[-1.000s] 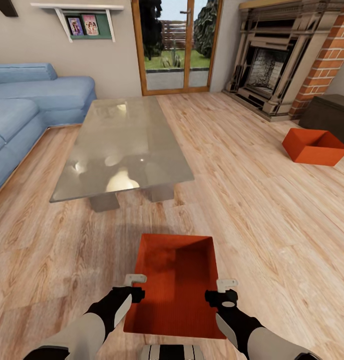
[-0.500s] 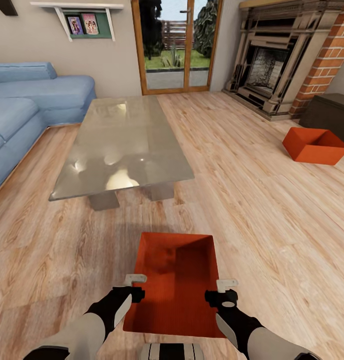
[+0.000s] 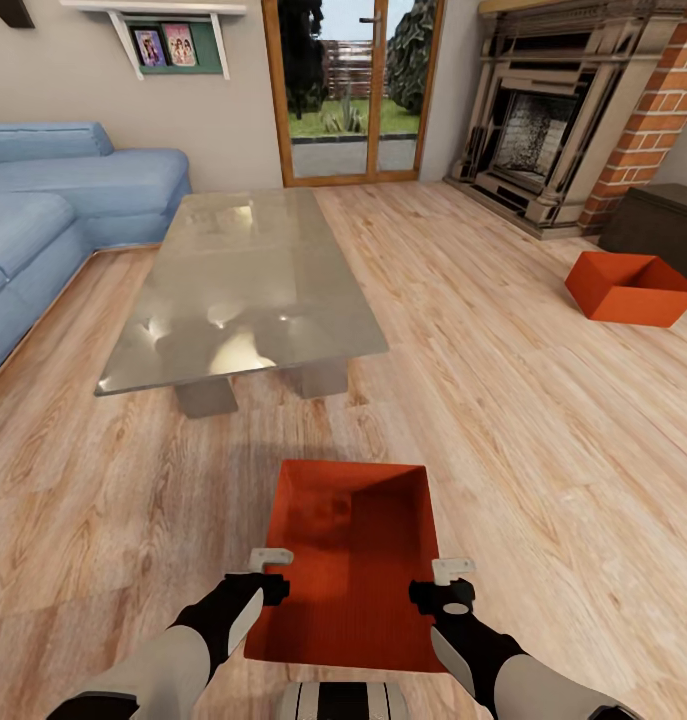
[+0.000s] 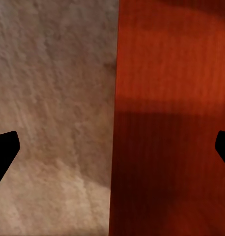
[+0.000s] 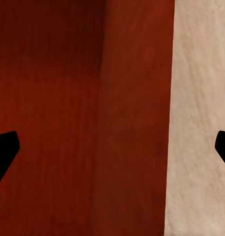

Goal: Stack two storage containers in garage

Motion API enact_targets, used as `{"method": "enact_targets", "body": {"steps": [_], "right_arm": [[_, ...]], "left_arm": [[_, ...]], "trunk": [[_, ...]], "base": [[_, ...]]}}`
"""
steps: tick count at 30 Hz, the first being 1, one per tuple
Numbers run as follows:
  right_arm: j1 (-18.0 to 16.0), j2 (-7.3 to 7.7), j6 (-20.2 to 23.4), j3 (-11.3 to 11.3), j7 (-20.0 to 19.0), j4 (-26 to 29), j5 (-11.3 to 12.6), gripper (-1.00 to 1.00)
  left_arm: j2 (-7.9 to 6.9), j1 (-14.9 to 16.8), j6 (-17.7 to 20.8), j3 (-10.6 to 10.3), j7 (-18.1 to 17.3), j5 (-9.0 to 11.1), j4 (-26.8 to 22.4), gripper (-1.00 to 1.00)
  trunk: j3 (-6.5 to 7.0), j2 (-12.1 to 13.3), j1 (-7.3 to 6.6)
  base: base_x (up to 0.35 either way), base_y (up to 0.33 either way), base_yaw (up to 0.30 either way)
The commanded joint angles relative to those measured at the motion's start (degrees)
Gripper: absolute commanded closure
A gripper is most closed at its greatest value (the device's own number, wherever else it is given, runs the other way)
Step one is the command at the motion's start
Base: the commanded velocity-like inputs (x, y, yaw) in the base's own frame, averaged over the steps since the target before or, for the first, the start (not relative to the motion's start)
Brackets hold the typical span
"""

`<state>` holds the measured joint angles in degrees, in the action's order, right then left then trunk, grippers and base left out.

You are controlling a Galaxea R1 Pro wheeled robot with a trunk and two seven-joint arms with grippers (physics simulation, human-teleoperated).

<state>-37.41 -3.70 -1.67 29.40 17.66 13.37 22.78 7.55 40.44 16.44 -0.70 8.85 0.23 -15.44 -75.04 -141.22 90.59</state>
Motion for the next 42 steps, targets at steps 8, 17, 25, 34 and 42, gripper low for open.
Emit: {"method": "enact_targets", "body": {"steps": [8,17,25,34,42], "right_arm": [[0.0,0.01,-0.2,0.6,0.3,0.0,0.6,-1.0],[0.0,0.01,-0.2,0.6,0.3,0.0,0.5,-1.0],[0.0,0.01,-0.1,0.6,0.2,0.0,0.6,-1.0],[0.0,0.01,-0.1,0.7,0.2,0.0,0.6,-1.0],[0.0,0.01,-0.2,0.7,0.2,0.0,0.6,-1.0]], "left_arm": [[0.01,0.0,0.3,-0.1,0.2,0.0,-0.1,-1.0],[0.01,0.0,0.2,-0.1,0.3,0.0,-0.1,-1.0],[0.01,0.0,0.2,-0.1,0.3,-0.1,-0.3,-1.0],[0.01,0.0,0.3,-0.1,0.4,0.0,-0.3,-1.0],[0.01,0.0,0.1,-0.1,0.2,0.0,-0.2,-1.0]], "trunk": [[-0.22,-0.4,0.21],[-0.76,-1.6,0.87],[-0.76,-1.6,0.87],[-0.76,-1.6,0.87],[-0.76,-1.6,0.87]], "base": [[0.0,0.0,0.0],[0.0,0.0,0.0],[0.0,0.0,0.0],[0.0,0.0,0.0],[0.0,0.0,0.0]]}}
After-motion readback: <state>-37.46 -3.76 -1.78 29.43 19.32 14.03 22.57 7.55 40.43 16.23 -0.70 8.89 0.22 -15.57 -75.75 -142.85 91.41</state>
